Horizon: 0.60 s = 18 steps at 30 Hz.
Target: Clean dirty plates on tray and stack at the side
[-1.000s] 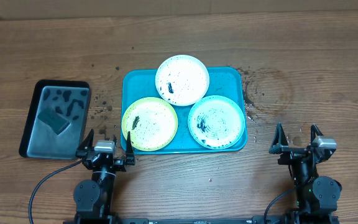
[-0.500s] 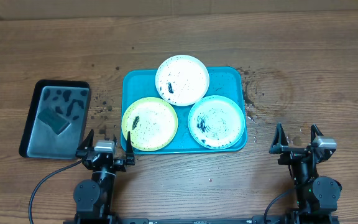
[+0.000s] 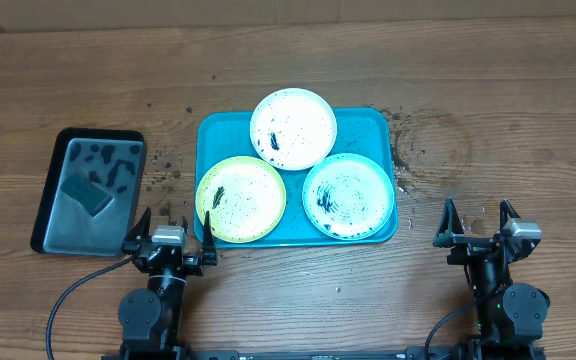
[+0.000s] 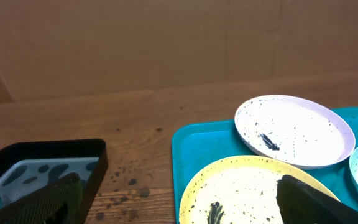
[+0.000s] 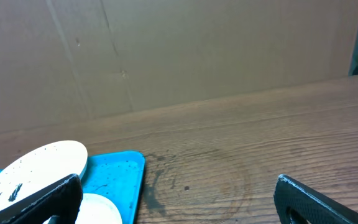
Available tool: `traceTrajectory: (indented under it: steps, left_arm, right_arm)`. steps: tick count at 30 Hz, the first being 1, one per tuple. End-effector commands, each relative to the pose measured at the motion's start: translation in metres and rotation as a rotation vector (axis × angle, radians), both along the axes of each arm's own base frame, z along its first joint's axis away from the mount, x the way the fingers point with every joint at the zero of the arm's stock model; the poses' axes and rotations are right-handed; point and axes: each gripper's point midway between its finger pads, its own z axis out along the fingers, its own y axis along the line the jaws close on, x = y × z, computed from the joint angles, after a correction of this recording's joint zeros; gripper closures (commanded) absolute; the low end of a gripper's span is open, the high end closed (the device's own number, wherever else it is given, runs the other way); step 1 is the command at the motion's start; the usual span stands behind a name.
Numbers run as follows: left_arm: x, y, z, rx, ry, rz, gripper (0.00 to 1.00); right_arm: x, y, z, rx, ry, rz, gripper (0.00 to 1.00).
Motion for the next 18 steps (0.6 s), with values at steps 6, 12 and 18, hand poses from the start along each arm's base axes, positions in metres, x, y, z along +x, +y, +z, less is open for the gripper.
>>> traceTrajectory:
  steps: [6,12,18]
  left_arm:
    - [0.0,-0.001,0.0,0.027,-0.007,-0.007,0.0]
    - [0.0,-0.001,0.0,0.027,-0.007,-0.007,0.0]
    - [-0.008,-0.043,0.043,-0.099,-0.166,-0.254,0.0]
  right_arm:
    - [0.0,-0.001,-0.001,0.003,-0.007,-0.007,0.0]
    - [0.0,-0.001,-0.001,0.003,-0.007,-0.007,0.0]
    - [0.0,-0.001,-0.001,0.003,-0.007,-0.006,0.0]
